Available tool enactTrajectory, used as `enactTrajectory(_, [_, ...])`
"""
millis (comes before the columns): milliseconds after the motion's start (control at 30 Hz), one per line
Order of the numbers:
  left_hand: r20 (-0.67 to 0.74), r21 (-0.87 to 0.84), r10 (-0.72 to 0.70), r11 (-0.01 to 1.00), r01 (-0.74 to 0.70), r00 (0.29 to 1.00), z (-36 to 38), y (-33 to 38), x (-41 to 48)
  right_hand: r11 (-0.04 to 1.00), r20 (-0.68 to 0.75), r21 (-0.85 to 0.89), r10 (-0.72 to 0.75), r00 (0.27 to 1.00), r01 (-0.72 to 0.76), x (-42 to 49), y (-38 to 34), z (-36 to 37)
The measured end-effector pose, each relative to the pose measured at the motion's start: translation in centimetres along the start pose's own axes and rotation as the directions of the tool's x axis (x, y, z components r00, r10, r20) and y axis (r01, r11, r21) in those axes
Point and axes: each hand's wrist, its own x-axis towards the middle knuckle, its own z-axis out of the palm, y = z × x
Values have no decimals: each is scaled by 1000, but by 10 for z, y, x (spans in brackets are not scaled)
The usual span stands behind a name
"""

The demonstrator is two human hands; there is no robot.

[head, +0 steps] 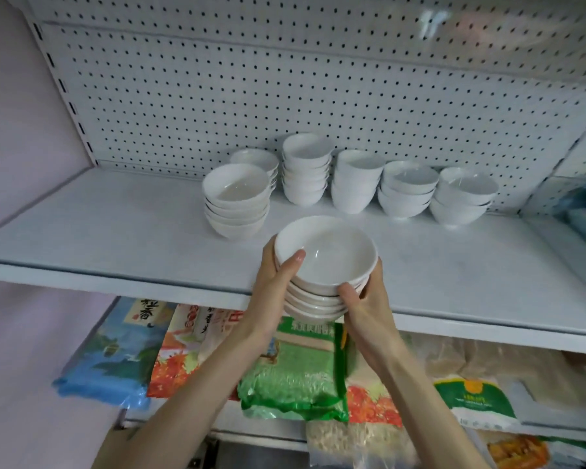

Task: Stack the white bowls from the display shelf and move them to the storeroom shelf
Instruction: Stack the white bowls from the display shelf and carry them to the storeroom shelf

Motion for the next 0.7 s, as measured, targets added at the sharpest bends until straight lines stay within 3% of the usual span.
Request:
enactTrajectory(367, [-121,-27,15,999,-18,993,18,-29,45,1000,87,-7,-13,996,13,51,21,-27])
enactTrajectory(700, [-115,74,45,997,-37,992,14,-31,67,999,120,-16,-30,992,32,80,36,-26])
